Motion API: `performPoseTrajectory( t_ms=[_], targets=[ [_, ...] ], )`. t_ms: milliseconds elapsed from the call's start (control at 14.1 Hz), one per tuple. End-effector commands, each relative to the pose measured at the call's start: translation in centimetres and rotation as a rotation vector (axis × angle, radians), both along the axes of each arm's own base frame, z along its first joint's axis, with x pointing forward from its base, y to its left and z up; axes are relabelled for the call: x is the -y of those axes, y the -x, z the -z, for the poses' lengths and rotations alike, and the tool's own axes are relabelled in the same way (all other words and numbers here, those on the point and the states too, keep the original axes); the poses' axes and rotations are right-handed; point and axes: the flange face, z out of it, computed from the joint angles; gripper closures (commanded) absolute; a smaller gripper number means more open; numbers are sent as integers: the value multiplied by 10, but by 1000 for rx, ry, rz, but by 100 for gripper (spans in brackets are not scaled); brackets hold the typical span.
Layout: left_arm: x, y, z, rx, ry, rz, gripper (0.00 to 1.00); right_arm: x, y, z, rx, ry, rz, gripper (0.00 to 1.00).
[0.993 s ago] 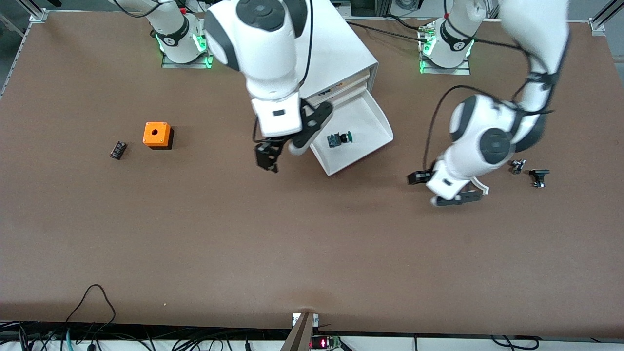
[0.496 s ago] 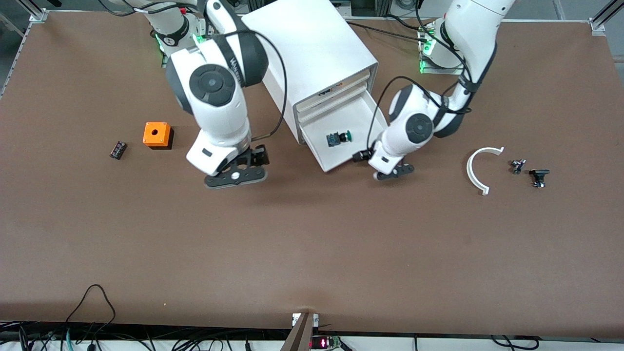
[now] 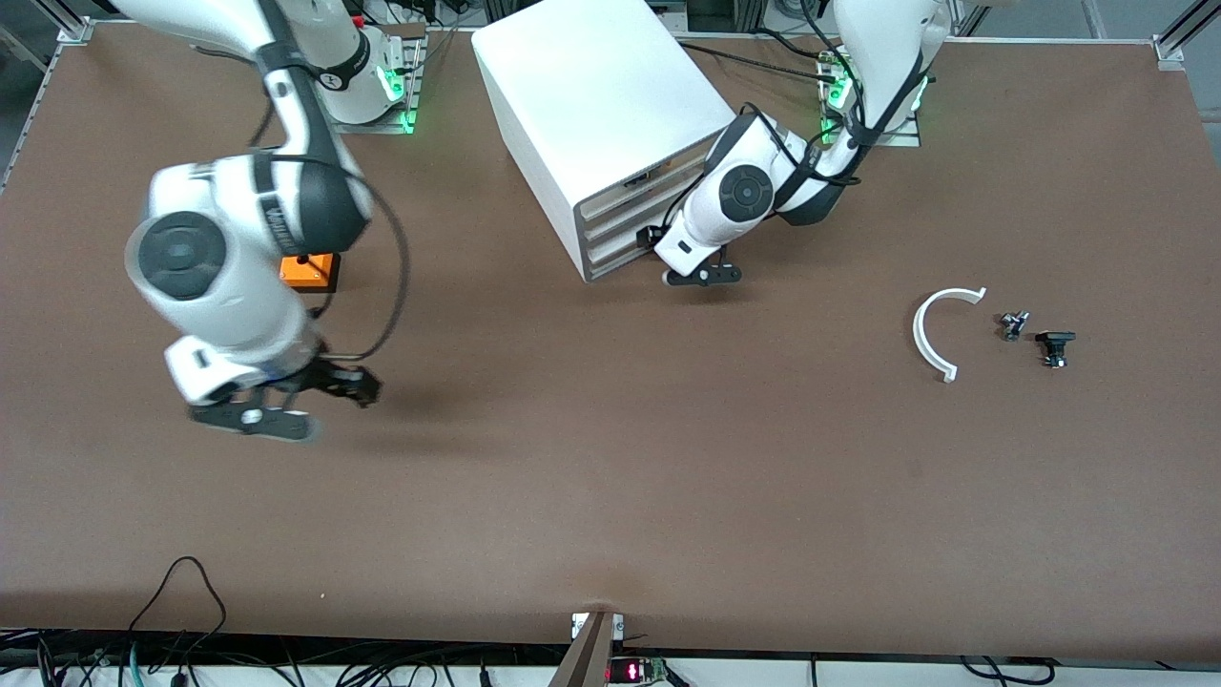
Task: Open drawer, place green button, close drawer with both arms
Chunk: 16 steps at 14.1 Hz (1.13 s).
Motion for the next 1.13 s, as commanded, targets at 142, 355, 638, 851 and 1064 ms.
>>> performPoseTrajectory(
  t_ms=[142,355,638,851,1064],
  targets=[
    [-37,-28,-29,32,9,-56,0,75,41,-50,7,-78,87,0],
    [-133,-119,-71,163,44,-136,0,130,56,-79,0,-71,111,0],
    [-241,-158,-183,246,-9,-162,0,191,75,-93,-131,-19,-27,0],
    [-307,-150,-277,272,-143,-14,0,203,87,-95,-156,-25,-145,0],
    [-352,-123,-326,249,-159,13,0,200,133,-94,-147,-35,-143,0]
  ],
)
